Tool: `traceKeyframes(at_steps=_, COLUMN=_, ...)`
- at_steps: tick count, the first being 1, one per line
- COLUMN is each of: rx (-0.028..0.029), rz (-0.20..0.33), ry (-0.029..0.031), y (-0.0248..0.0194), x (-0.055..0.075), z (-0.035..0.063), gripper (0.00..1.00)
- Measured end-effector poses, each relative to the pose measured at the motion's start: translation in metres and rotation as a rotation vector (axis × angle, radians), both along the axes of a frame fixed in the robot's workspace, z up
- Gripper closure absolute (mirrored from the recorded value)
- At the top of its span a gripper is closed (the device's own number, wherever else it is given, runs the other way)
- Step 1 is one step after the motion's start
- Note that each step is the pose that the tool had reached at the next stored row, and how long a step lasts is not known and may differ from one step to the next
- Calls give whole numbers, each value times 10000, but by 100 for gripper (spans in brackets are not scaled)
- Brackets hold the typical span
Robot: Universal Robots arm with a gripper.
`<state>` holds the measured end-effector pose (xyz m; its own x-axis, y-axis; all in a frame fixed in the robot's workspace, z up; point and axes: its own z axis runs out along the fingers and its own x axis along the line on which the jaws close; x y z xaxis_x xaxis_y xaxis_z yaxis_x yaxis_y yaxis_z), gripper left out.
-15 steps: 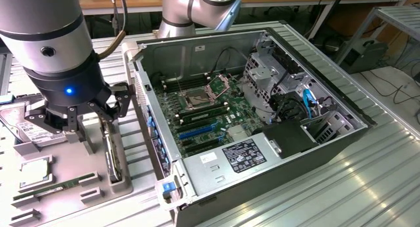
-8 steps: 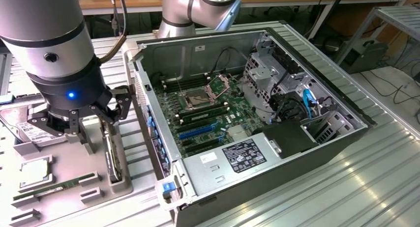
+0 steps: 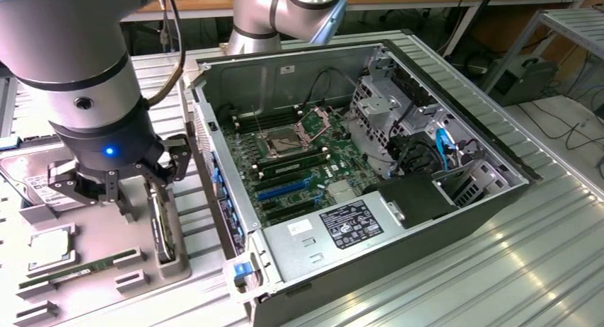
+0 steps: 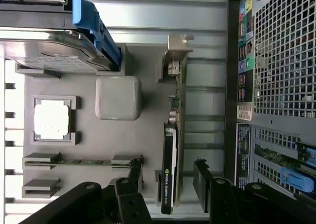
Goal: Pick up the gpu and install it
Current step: 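Pick up the gpu and move the gpu toward the slot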
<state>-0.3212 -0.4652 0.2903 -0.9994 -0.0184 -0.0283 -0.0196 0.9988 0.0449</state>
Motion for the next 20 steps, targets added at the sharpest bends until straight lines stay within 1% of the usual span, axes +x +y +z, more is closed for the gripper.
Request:
traceKeyframes(at_steps=5, rx=0, rz=12, ry=-1, y=0, x=0, z=-87, gripper=46)
traceKeyframes(at_steps=9, rx=0, rz=14, ry=-1, y=11, x=1, z=-151, gripper=46)
traceKeyframes(at_steps=12, rx=-1, rz=17, ry=-1, y=41, x=4, z=-191, gripper=46)
traceKeyframes(at_steps=14, rx=1, rz=17, ry=-3, y=74, x=7, z=-230, gripper=46)
traceKeyframes(at_steps=20, rx=0, rz=19, ry=-1, y=80, x=7, z=-353, gripper=46)
